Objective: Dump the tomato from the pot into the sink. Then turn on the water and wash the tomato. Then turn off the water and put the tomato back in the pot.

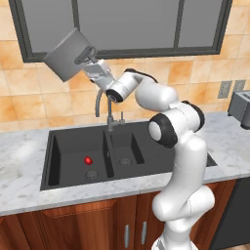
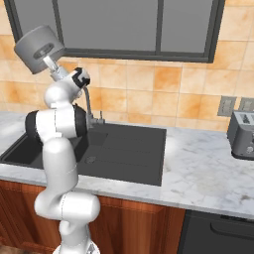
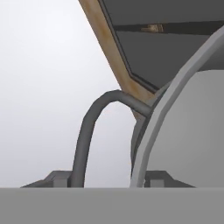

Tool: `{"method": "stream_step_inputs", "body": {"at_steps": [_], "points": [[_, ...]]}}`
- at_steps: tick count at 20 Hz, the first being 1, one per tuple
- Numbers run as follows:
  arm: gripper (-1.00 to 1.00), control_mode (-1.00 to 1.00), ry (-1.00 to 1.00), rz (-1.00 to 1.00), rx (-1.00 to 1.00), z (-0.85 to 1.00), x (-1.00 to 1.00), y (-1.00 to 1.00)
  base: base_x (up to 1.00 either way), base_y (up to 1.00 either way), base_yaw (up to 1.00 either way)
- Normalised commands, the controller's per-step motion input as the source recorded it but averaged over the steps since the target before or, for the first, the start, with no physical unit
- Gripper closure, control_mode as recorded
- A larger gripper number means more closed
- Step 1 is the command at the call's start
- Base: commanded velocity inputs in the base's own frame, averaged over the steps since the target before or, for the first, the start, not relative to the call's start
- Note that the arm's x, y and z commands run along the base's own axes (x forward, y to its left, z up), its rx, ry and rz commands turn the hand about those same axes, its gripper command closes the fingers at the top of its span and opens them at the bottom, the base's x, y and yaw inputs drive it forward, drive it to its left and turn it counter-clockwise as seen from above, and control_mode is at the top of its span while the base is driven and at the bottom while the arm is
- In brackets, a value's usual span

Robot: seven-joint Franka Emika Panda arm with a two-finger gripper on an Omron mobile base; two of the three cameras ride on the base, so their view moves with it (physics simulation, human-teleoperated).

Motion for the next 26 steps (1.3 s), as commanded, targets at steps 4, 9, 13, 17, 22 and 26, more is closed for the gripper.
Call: {"method": "stream_step_inputs", "body": {"at_steps": [4, 9, 13, 17, 22, 26], "points": [[1.0, -1.0, -0.17, 0.0, 0.0, 0.82, -1.0, -0.03, 0.0, 0.0, 0.0], [1.0, -1.0, -0.25, 0.0, -0.03, 0.73, -1.0, 0.01, 0.0, 0.0, 0.0], [1.0, -1.0, -0.23, 0.0, -0.16, 0.36, -1.0, 0.03, 0.0, 0.0, 0.0], [1.0, -1.0, -0.17, 0.0, -0.31, 0.03, -1.0, 0.04, 0.0, 0.0, 0.0], [1.0, -1.0, -0.19, 0.0, -0.41, 0.0, -1.0, -0.01, 0.0, 0.0, 0.0], [1.0, -1.0, -0.21, 0.0, -0.49, -0.01, -1.0, -0.23, 0.0, 0.0, 0.0]]}}
